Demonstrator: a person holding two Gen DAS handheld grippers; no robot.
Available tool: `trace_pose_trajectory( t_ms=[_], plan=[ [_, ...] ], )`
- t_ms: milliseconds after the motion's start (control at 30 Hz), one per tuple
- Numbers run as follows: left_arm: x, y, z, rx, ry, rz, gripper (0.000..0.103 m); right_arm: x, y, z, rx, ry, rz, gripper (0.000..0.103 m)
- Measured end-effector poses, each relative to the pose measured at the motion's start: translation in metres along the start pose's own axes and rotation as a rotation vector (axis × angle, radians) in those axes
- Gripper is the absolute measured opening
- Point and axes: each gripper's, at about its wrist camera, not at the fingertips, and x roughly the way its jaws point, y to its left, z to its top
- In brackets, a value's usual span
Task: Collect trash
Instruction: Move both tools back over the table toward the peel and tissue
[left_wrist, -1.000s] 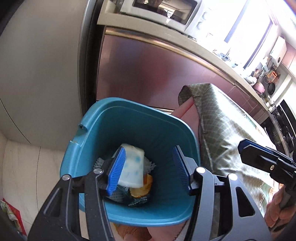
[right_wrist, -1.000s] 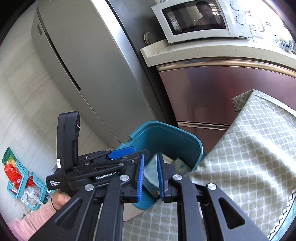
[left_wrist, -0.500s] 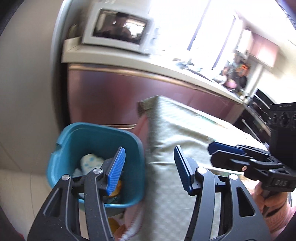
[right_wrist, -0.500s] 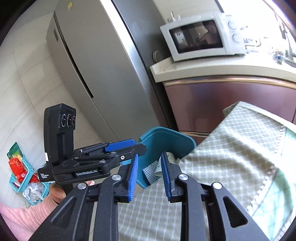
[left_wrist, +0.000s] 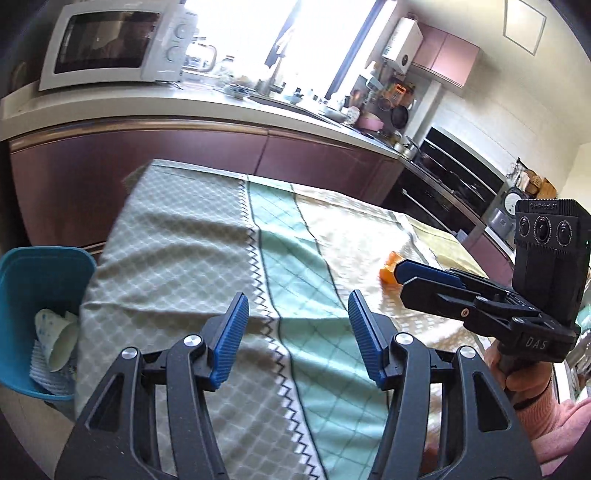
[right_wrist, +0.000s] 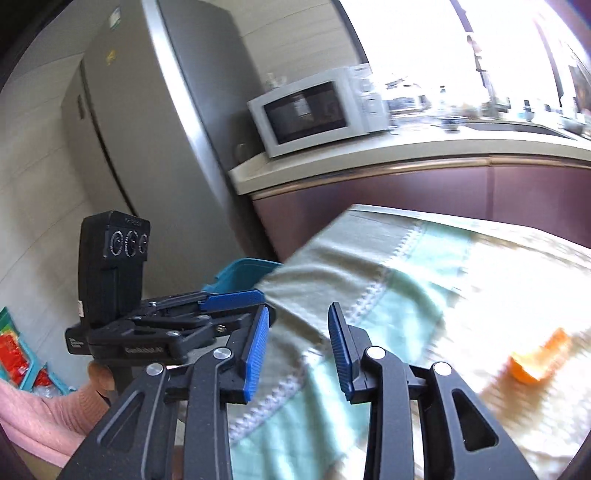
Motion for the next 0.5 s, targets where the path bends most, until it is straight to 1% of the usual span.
trace_pose_trajectory(
  t_ms=[167,267,367,500],
  plan=[
    [0.041,-0.041,-0.007,0.037,0.071,-0.083,0.055,-0.045,-0.045,-0.023,0.084,-0.037,-0.138,0.032],
    [0.066,-0.062,-0.009,0.050,0.111,-0.115,0.055,-0.070,-0.071,-0.035,0.120,-0.056,-0.215,0.032],
    [0.088,-0.078,-0.010,0.056,0.147,-0.142,0.055,-0.090,-0.091,-0.044,0.154,-0.076,-0.279,0.032],
    [0.114,-0.093,-0.009,0.060,0.187,-0.159,0.055,-0.112,-0.114,-0.055,0.192,-0.106,-0.341,0.032]
  ],
)
